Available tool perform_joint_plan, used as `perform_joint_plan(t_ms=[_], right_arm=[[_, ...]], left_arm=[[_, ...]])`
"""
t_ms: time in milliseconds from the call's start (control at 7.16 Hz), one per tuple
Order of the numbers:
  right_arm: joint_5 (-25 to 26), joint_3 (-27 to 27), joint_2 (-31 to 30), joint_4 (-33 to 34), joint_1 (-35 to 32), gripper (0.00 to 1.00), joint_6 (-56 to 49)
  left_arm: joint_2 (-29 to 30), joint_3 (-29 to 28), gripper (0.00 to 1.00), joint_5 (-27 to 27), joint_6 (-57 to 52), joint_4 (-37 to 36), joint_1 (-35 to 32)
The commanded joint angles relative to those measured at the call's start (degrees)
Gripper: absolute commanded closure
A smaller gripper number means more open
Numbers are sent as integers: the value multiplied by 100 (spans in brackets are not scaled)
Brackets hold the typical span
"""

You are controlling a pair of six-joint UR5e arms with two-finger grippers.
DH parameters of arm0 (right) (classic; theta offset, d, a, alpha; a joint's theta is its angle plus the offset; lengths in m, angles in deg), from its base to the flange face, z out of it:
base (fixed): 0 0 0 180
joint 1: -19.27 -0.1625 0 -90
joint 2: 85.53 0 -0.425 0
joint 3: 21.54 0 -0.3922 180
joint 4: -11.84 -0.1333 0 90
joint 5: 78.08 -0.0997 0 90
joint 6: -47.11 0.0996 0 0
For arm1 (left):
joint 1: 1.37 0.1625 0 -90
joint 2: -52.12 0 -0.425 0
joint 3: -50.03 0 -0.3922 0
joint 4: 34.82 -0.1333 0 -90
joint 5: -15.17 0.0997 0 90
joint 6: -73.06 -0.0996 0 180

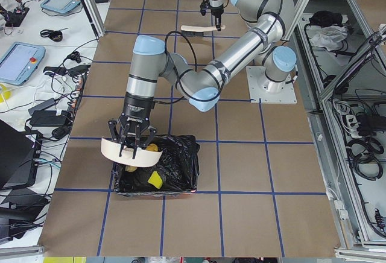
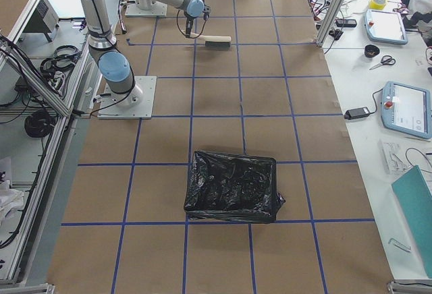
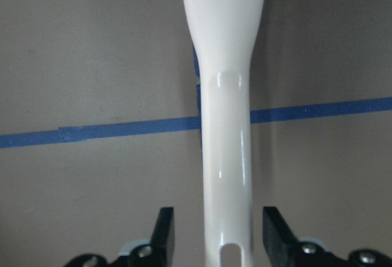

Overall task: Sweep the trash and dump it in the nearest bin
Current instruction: 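Bring the empty dustpan back over the table while the right gripper lowers the brush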

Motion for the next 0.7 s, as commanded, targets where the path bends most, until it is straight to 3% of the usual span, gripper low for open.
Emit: perform_joint_plan(t_ms=[0,419,559], right_arm=[[17,-6,2,5,2,16,-13],[157,-146,-277,-39,98,13,-546],[454,-243,-505,-22,185,5,-810]], left_arm=[[-395,117,100,-77,2095,1502,-511],[-826,337,100,-490,5285,2885,-1802],[-932,494,100,-961,6235,3115,-2111]])
